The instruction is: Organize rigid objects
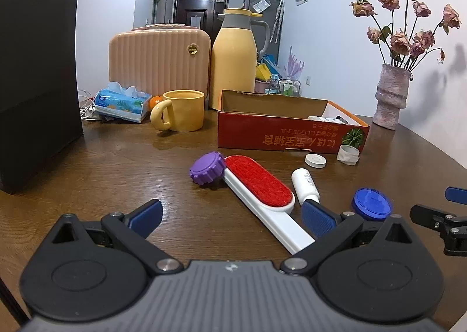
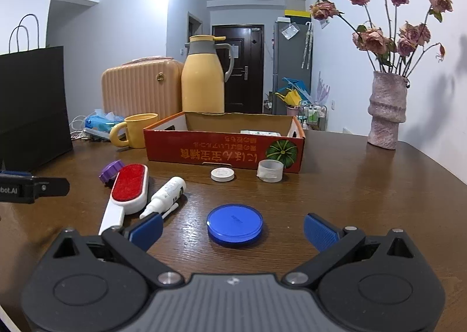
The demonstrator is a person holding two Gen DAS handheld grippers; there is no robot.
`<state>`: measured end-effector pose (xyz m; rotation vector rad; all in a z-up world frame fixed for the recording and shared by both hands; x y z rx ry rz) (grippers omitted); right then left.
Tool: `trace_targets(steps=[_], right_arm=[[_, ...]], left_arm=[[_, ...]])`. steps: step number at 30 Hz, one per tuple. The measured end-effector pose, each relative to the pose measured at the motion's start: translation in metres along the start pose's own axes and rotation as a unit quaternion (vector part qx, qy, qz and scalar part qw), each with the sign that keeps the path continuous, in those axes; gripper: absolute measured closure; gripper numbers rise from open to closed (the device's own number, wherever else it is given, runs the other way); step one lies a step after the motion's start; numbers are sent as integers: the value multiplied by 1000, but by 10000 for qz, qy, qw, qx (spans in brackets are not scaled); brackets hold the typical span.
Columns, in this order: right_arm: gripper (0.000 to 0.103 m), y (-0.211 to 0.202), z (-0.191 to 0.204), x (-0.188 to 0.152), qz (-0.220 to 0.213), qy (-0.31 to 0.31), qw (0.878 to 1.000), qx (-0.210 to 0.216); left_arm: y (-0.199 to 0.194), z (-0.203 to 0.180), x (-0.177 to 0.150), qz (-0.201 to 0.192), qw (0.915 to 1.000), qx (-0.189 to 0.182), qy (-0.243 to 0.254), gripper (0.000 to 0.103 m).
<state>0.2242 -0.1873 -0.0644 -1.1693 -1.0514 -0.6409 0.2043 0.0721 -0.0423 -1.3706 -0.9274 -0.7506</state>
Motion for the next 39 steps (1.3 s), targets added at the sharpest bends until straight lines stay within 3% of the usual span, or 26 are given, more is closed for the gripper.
trace_targets(steps=[9,15,23,32,39], right_arm=[[0,35,15,1,357,-647,9963,438],[0,74,33,5,720,-1310,9849,870],[0,116,41,12,1041,-1446,9766,1206],[0,129,48,11,1173,-1506,9733,1271],[0,106,40,22,1274,-1388,9719,1410]], left_arm=[[1,6,2,60,9999,133,-16,0],[5,15,1,170,9994,287,-88,0],[9,24,2,215,9990,356,-130,0],[30,29,4,490,9983,246,-184,0],[37,35,6,612,9975,141,-313,0]])
Point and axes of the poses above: each gripper's, at about its wrist camera, not at the fingertips, and y roughly the way its jaws point, z to its left, x to its top, the point moved 3 cm from there along y, roughly the way its jaws point, and after that the axes turned 4 degrees about x, right-handed, at the moved point
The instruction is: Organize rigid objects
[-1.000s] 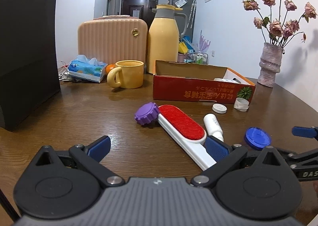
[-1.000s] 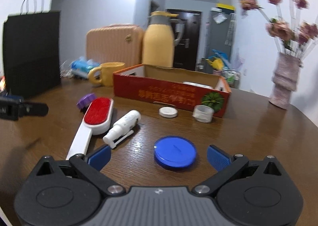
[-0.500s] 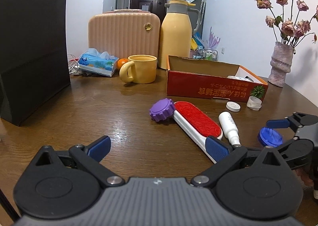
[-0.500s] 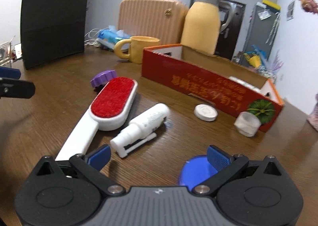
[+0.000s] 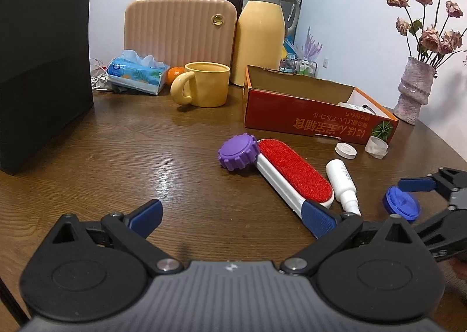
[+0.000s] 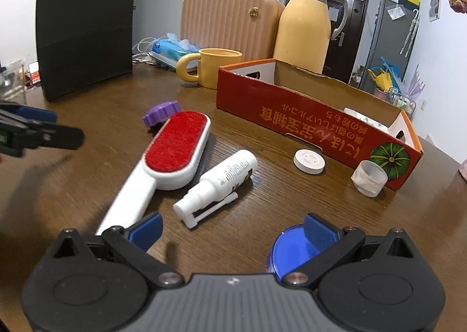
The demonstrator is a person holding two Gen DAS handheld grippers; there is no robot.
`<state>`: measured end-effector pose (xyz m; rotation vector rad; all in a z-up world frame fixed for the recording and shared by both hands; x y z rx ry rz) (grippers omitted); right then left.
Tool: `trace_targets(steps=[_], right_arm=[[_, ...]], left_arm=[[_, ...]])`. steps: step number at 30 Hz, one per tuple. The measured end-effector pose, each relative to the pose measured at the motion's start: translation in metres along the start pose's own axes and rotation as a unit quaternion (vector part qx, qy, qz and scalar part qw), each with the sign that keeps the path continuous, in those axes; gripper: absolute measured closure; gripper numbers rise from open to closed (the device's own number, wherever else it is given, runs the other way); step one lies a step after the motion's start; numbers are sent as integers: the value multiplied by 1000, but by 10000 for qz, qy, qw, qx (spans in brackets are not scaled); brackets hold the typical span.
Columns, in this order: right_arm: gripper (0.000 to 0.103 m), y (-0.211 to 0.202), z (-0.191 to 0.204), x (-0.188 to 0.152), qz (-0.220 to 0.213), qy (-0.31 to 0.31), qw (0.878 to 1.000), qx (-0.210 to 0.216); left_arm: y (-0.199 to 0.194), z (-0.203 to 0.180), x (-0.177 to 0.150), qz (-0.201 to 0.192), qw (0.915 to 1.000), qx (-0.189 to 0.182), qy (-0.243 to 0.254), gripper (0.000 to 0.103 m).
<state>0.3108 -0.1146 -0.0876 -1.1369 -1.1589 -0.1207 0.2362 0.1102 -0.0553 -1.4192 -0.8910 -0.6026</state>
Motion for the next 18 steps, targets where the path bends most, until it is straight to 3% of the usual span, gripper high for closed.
trace_targets(steps=[6,18], right_arm=[[0,-18,-4,15,-44,-282,9994,-174],[0,23,-2,21,471,-618,9970,4]], left_arm=[[3,-2,3,52,9999,-118,-53,0],[-4,-5,7,-13,9999,-138,22,0]])
Point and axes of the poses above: each gripper's, at about its wrist camera, not at the fingertips, and y roughly the way its jaws point, z to its left, x to its top, the point moved 3 cm from there along y, roughly the way its jaws point, and after that the axes turned 4 degrees about x, right-handed, at the moved point
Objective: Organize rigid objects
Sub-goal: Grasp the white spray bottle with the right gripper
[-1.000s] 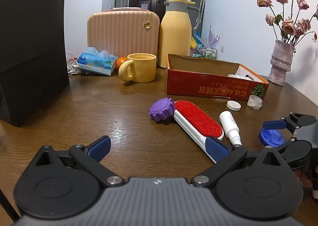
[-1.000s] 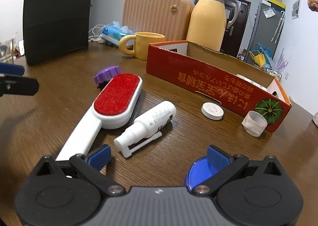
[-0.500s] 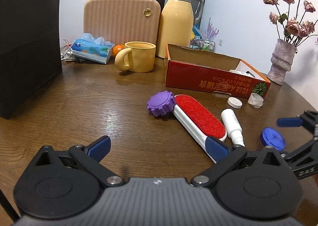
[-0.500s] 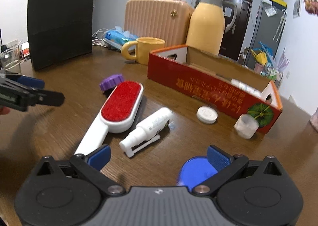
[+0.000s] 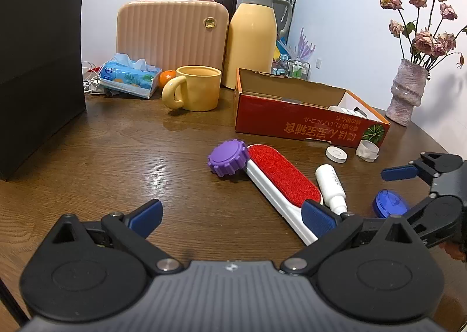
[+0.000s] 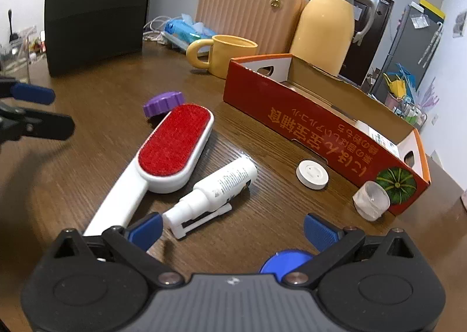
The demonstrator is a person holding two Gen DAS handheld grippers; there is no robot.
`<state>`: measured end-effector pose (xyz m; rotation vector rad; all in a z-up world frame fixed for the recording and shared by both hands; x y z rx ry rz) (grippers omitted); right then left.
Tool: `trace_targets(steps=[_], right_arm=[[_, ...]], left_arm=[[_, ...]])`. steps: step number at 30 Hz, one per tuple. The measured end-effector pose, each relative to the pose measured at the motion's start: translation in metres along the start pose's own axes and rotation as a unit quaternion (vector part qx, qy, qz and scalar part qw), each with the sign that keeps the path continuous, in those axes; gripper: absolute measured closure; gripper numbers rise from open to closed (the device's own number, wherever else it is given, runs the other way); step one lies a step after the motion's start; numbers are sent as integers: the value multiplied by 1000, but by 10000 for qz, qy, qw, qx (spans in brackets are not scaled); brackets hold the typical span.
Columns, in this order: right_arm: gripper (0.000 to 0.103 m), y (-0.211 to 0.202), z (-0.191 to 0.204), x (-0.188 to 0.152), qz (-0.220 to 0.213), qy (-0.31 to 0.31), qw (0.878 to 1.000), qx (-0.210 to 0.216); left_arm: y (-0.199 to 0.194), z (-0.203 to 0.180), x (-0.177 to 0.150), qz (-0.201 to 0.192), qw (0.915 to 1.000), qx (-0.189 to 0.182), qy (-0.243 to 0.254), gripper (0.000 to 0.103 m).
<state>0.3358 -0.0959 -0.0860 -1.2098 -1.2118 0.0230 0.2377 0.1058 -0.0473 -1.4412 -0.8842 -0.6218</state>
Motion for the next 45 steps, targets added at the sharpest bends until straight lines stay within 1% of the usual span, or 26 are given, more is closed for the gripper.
trace_targets(steps=[6,11,15,18,23,28,32,36,40,41,42,43,45], right_arm=[[0,12,-5,9,49,-94,9999,-106],[0,20,-13,14,26,-48,9997,-227],[0,27,-16,19,-32,-240,9993,-279],[0,35,-17,23,20,-444,9990,-55],[0,47,-18,29,12,-738,9971,173],[0,53,-26,31,-28,-705,9967,393],[0,56,-31,33,-52,-883,9940,649],[0,60,-36,37,-64,-1029,9920,722],[1,63,-42,37,-98,-972,9900,1018],[2,64,-44,36,-107,-922,9895,1107],[5,64,-46,35,-122,-865,9891,1189],[4,64,-50,34,-135,-765,9885,1294],[5,65,-53,32,-194,-669,9892,1287]], left_arm=[[0,0,1,-4,10000,-4,-2,0],[3,0,1,42,10000,24,-13,0],[6,0,1,93,9999,35,-27,0],[8,0,0,110,9999,44,-29,0],[12,3,1,138,9998,84,-64,0],[17,5,2,164,9998,95,-73,0],[21,5,4,177,9998,113,-72,0],[26,3,5,209,9996,153,-63,0],[31,2,8,250,9995,186,-60,0],[33,2,9,264,9995,184,-60,0],[34,2,10,279,9994,192,-56,0],[36,2,11,290,9994,203,-49,0],[39,1,12,309,9993,203,-42,0]])
Point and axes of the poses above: each gripper's, at about its wrist camera, not at the fingertips, and y roughly the way its jaws point, z to its left, x to its top, the point moved 3 cm from there along y, roughly the way its jaws point, and after that the axes turned 4 degrees about x, right-handed, at the moved point
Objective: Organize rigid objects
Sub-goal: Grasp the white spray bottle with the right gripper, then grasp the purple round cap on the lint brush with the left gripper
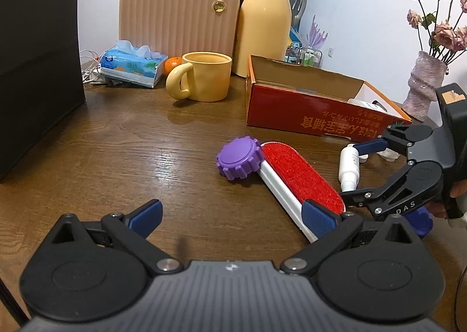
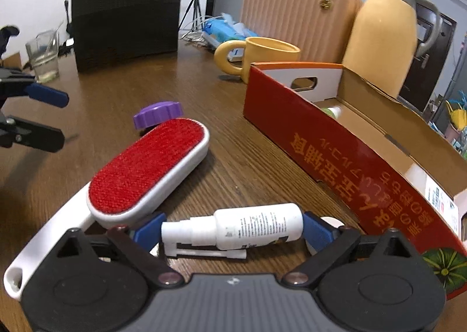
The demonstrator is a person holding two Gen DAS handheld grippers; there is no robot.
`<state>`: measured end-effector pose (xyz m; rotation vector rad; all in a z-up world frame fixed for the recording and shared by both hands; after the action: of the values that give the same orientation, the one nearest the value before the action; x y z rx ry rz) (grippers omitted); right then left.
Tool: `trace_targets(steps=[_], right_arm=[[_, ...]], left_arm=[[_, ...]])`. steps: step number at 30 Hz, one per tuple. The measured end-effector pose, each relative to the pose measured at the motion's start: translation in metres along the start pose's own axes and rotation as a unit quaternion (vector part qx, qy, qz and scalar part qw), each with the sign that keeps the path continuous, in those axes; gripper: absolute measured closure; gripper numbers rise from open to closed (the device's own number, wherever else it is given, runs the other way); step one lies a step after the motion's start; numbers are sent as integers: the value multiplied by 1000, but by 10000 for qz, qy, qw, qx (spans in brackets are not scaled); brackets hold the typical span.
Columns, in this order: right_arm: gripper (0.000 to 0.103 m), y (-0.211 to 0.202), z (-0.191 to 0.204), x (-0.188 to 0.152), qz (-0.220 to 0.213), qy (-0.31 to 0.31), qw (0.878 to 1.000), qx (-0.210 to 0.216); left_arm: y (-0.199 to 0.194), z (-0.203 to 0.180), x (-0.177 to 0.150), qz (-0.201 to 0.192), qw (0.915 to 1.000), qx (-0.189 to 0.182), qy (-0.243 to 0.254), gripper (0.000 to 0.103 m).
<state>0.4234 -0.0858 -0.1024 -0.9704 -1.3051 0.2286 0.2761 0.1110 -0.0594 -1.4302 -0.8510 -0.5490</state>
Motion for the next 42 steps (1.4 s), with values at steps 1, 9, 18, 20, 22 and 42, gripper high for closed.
trace_targets(steps=[1,9,18,20,22,42], right_arm=[[5,-1,-1,-1,-24,30,10000,-35],[5,-29,-6,-11,-624,547,9962,-278],[5,-71,-10,-28,-1360,1295,9762,-1083],[5,-77,-11,-34,-1487,1460,9700,-1254],[5,-82,-14,-41,-1574,1659,9638,-1375],[5,-109,-15,-75,-1977,2431,9283,-2000]], left_arm=[[1,-1,1,14,10000,-4,4,0],[15,-4,12,57,10000,10,61,0],[29,-11,30,170,9998,-65,-8,0],[30,-17,31,152,9998,-75,40,0],[31,-22,33,137,9999,-59,79,0],[80,-3,50,209,9987,-7,-458,1]])
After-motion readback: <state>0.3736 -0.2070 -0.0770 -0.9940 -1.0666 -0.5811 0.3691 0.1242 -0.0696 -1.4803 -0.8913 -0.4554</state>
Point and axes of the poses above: each gripper's, at about its wrist camera, not at the fingertips, and y roughly the way its jaws point, z to its left, x to its top, the point moved 3 cm from there along y, roughly the way its jaws point, and after that the axes turned 4 degrees about x, right-handed, at the moved point
